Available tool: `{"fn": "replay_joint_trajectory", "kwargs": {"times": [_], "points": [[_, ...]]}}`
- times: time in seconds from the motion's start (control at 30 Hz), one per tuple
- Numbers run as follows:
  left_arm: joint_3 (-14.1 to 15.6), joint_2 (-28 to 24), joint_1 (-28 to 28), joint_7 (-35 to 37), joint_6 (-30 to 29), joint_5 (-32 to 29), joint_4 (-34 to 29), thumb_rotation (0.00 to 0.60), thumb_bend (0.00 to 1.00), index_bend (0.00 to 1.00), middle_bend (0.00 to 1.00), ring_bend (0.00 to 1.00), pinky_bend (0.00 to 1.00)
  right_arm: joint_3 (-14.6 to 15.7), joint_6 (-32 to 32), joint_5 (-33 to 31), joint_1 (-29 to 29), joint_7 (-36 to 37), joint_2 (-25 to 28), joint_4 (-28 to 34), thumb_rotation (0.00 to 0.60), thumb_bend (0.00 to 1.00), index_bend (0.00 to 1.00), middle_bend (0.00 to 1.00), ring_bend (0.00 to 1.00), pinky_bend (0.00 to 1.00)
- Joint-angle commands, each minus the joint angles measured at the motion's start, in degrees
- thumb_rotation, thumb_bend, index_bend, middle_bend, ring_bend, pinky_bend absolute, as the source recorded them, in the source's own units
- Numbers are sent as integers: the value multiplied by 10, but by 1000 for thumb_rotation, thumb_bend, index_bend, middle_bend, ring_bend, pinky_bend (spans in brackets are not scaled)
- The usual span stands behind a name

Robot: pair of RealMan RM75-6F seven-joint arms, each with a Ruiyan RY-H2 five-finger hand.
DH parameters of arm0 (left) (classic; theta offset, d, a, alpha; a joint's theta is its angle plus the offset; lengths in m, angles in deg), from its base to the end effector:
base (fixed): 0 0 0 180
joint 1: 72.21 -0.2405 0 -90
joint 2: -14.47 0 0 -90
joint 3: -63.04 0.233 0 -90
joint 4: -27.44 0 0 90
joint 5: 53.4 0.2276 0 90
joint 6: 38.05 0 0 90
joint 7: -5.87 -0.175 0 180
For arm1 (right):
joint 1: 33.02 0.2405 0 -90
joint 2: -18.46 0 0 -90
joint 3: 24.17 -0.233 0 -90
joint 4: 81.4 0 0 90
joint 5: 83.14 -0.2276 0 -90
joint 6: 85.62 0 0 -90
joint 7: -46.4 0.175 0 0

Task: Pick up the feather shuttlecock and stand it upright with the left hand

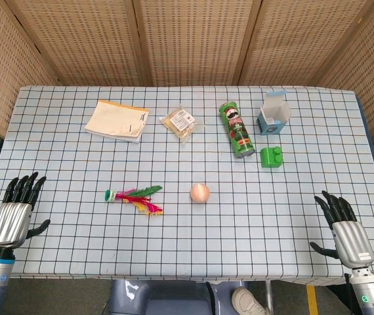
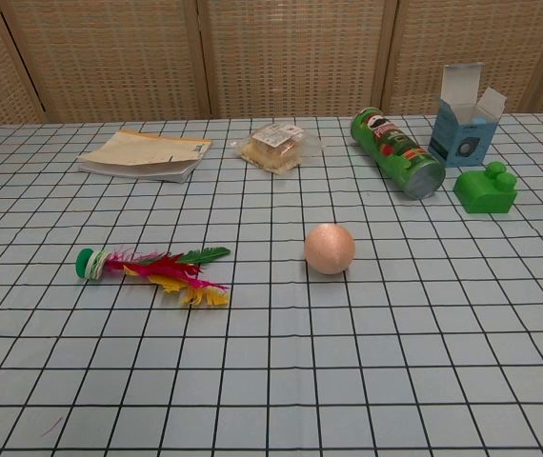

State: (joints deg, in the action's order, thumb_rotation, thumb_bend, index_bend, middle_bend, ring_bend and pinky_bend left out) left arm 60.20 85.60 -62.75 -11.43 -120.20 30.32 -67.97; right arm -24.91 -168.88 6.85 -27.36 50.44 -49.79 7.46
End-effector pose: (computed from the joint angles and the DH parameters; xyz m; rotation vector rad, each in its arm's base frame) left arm -0.2603 0.2305 0.0841 -1.4912 -0.8116 -0.8232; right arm -0.2931 -0.2069 0.1004 1.4638 -0.9826 0.9672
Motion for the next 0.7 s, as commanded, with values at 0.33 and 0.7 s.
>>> {"fn": "replay_joint_trajectory", "kwargs": {"times": [0.33, 0.7], "points": [[-5, -1, 0, 7, -1, -6, 2, 600, 198, 0, 0, 0, 0, -1, 1, -3, 0, -2, 0, 2, 600, 41, 1, 0, 0, 0], [-4, 2, 4, 8, 4, -4, 4, 600, 200, 11, 0, 0, 0, -1, -3, -2, -2, -1, 3, 4, 600, 41, 2, 0, 0, 0]]}}
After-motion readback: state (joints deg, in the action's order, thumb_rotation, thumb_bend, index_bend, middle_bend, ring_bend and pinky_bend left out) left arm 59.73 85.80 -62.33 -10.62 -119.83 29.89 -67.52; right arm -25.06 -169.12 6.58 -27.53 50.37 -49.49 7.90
